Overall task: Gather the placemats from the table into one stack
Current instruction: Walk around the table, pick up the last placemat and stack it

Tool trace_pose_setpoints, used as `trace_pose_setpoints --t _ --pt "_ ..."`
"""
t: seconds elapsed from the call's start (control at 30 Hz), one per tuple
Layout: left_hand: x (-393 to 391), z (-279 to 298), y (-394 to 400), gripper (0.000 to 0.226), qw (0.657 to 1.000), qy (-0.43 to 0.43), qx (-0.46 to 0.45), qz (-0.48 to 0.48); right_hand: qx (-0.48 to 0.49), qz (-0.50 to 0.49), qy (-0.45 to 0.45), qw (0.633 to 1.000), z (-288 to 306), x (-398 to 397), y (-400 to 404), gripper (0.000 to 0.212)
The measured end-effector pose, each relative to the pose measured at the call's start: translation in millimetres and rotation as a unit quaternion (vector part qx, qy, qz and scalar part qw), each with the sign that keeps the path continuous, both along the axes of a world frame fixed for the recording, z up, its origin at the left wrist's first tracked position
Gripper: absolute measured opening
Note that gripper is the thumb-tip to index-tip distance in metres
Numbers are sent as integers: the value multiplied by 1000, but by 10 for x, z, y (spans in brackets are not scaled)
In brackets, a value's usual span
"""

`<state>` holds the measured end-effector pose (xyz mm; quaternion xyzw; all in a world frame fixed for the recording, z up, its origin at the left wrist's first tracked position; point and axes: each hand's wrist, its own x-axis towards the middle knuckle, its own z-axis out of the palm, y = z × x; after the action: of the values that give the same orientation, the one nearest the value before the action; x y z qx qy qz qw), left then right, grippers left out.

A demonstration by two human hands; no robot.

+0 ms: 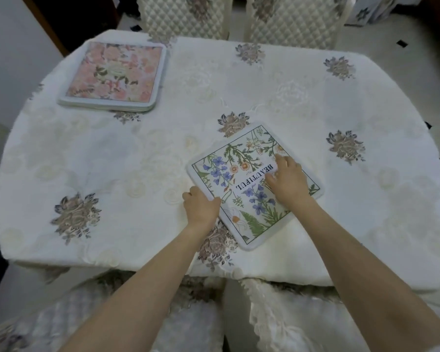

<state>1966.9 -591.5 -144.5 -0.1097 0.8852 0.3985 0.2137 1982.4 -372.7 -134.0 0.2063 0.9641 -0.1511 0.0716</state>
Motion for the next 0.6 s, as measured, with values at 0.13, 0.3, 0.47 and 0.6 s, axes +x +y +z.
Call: trace_pose_setpoints --t 0.13,0.3,0.47,0.6 --pt "-5 -57 36 54 1000 -1 17 22 15 -20 -53 998 -129 -169 258 71" --pt "-29 -55 103 57 997 -16 45 53 25 -45 -98 994 -170 -261 422 87" --pt "-58 -76 122 45 988 -62 77 120 46 -62 -80 994 -129 -276 385 87" --pt "10 -48 128 38 981 -94 144 92 21 -92 -37 995 -86 -203 404 56"
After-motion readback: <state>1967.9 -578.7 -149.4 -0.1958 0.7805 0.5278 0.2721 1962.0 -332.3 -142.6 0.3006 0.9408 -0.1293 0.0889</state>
